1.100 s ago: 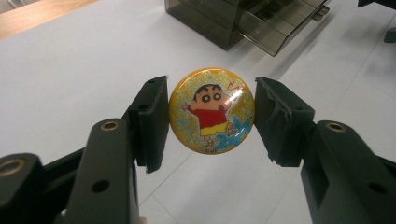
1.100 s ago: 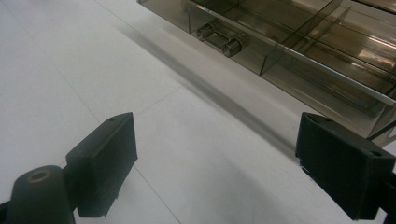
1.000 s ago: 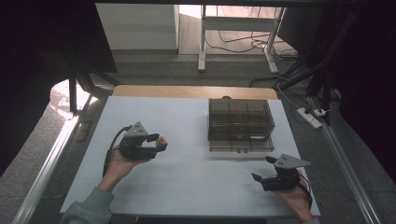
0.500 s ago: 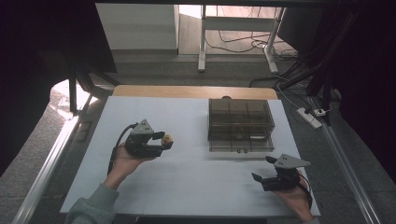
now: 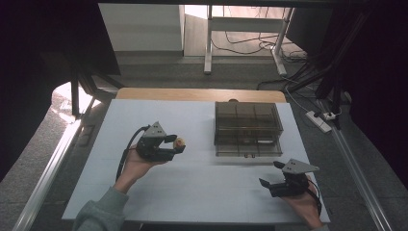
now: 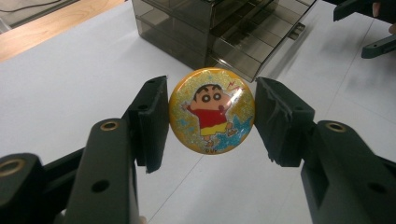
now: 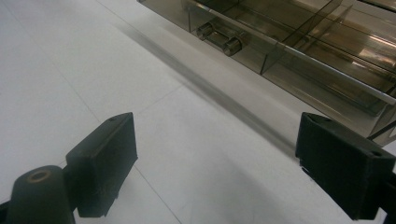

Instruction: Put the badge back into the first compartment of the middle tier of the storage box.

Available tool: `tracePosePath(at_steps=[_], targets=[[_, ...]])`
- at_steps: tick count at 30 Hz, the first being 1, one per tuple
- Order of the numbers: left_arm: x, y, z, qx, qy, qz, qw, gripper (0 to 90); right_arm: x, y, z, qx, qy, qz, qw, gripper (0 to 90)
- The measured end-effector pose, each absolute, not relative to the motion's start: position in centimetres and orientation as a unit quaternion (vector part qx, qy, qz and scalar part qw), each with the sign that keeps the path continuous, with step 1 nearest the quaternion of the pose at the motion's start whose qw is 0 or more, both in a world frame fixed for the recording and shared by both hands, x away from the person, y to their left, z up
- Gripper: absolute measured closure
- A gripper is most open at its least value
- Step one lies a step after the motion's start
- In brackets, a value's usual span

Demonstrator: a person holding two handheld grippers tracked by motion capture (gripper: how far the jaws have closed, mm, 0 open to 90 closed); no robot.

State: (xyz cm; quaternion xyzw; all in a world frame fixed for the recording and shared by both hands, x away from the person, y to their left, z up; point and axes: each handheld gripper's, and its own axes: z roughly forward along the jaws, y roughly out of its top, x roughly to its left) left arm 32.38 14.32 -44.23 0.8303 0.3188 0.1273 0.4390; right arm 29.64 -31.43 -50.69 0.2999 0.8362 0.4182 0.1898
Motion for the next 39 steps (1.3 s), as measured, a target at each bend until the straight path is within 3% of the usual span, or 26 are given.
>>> tracePosePath(at_steps=[39], targets=[[34.1, 9.8, -44.5, 0.841, 0.292, 0.105, 0.443, 46.9, 29.6, -31.5, -50.6, 0.299, 0.835, 0.421, 0.190, 12.6]])
